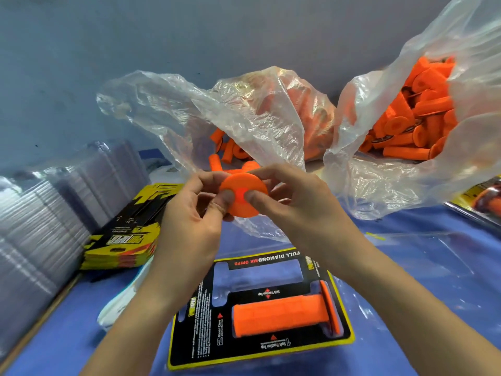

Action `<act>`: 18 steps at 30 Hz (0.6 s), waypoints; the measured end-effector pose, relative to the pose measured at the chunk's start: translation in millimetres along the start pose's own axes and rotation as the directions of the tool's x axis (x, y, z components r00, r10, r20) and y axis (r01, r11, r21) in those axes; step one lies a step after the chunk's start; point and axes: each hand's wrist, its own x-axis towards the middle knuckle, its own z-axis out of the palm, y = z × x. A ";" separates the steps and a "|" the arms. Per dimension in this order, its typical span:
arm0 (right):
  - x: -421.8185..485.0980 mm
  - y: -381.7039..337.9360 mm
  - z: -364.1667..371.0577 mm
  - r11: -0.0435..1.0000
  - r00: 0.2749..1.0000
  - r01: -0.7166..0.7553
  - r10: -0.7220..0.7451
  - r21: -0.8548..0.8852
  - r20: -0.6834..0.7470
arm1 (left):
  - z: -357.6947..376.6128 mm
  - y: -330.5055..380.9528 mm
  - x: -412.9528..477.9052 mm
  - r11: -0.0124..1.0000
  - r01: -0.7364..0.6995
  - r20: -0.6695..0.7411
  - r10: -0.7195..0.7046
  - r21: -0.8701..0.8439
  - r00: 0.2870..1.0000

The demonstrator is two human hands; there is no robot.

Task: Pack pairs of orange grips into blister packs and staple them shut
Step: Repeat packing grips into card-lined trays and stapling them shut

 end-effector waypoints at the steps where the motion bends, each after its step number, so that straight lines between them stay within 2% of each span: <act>1: -0.5 -0.5 1.6 1.000 1.000 -0.004 0.004 0.018 -0.005 | -1.8 -1.2 -0.4 1.000 0.000 0.015 0.000 -0.011 1.000; 8: -6.8 -5.4 10.9 1.000 0.999 0.024 -0.024 -0.014 -0.025 | -13.2 -8.2 -5.8 1.000 -0.011 0.116 0.009 0.022 0.993; 16: -14.3 -8.4 28.5 0.989 0.985 0.107 -0.120 -0.100 -0.126 | -17.5 -7.1 -9.8 0.998 -0.070 0.010 0.070 0.007 0.998; 18: -15.5 -7.9 30.8 0.976 0.965 0.152 -0.180 -0.155 -0.190 | -18.3 -6.1 -8.0 0.999 -0.019 0.021 0.020 -0.045 1.000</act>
